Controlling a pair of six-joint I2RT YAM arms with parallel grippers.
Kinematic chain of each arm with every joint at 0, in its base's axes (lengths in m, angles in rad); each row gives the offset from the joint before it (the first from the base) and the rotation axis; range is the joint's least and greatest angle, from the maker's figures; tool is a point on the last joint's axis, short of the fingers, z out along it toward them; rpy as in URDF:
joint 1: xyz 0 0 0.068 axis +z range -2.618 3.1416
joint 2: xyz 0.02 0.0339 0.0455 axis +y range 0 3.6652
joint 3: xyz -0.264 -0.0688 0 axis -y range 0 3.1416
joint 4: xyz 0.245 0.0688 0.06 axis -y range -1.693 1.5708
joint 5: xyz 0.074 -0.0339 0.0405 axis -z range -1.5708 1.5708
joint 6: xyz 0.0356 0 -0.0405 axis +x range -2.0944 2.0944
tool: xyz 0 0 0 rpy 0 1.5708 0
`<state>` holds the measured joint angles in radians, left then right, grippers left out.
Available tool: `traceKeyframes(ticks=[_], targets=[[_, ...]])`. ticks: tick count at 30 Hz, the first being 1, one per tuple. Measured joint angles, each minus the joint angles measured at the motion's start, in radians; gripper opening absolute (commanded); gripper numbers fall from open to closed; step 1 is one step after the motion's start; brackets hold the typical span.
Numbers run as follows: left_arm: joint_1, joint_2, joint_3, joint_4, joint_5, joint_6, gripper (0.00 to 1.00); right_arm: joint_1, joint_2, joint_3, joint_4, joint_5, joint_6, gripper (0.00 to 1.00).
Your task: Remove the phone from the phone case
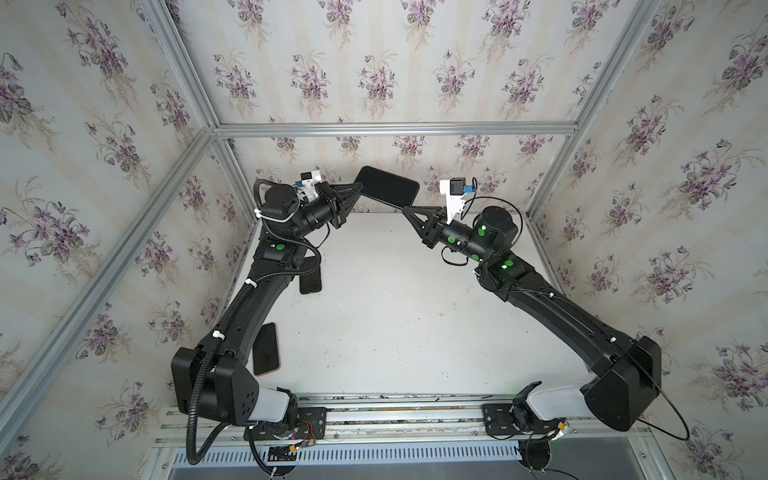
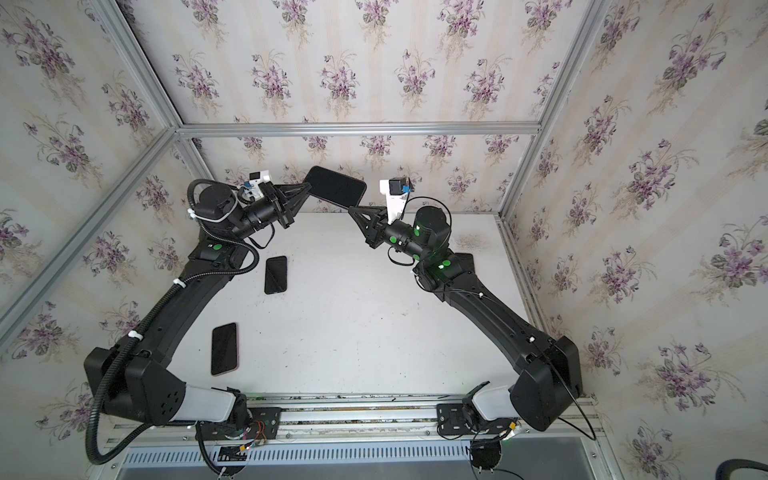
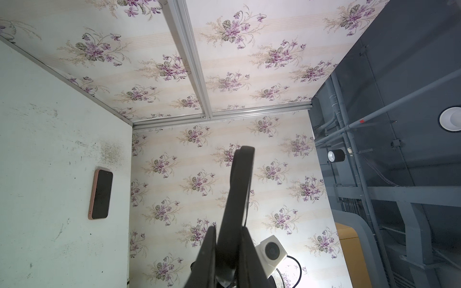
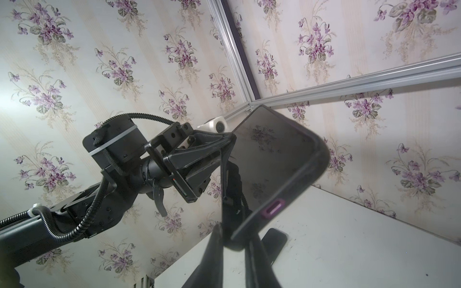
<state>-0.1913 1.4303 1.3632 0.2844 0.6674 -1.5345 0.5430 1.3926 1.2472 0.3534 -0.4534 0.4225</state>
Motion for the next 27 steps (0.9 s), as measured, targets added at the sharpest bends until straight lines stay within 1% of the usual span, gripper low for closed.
traceKeyframes(ticks=[4,7,13,14,15,17,19,21,23,26,27], targets=[[-0.001,0.006,0.006,-0.006,-0.005,0.000,0.00,-0.001,0.002,0.000,-0.005,-0.014,-0.043,0.11],[-0.005,0.011,0.019,-0.010,-0.008,-0.003,0.00,-0.029,0.005,0.000,-0.026,-0.037,-0.095,0.14],[-0.014,0.025,0.047,-0.025,0.001,0.001,0.00,-0.047,0.008,0.014,-0.070,-0.044,-0.166,0.14],[-0.014,0.026,0.051,-0.024,0.003,0.002,0.00,-0.050,0.008,0.016,-0.070,-0.044,-0.172,0.16],[-0.014,0.026,0.053,-0.024,0.004,0.003,0.00,-0.055,0.008,0.016,-0.070,-0.046,-0.177,0.23],[-0.015,0.028,0.055,-0.027,0.012,0.004,0.00,-0.060,0.008,0.016,-0.072,-0.043,-0.179,0.45],[-0.023,0.032,0.064,-0.029,0.062,0.004,0.00,-0.065,0.003,0.012,-0.093,-0.027,-0.187,0.58],[-0.029,0.035,0.085,-0.038,0.109,0.022,0.00,-0.070,-0.014,-0.007,-0.116,-0.002,-0.195,0.66],[-0.029,0.038,0.118,-0.069,0.138,0.070,0.00,-0.080,-0.048,-0.033,-0.130,0.011,-0.196,0.75],[-0.025,0.052,0.176,-0.124,0.167,0.168,0.00,-0.113,-0.108,-0.074,-0.161,0.021,-0.216,0.84],[-0.024,0.058,0.193,-0.145,0.179,0.201,0.00,-0.126,-0.124,-0.086,-0.175,0.022,-0.222,0.85]])
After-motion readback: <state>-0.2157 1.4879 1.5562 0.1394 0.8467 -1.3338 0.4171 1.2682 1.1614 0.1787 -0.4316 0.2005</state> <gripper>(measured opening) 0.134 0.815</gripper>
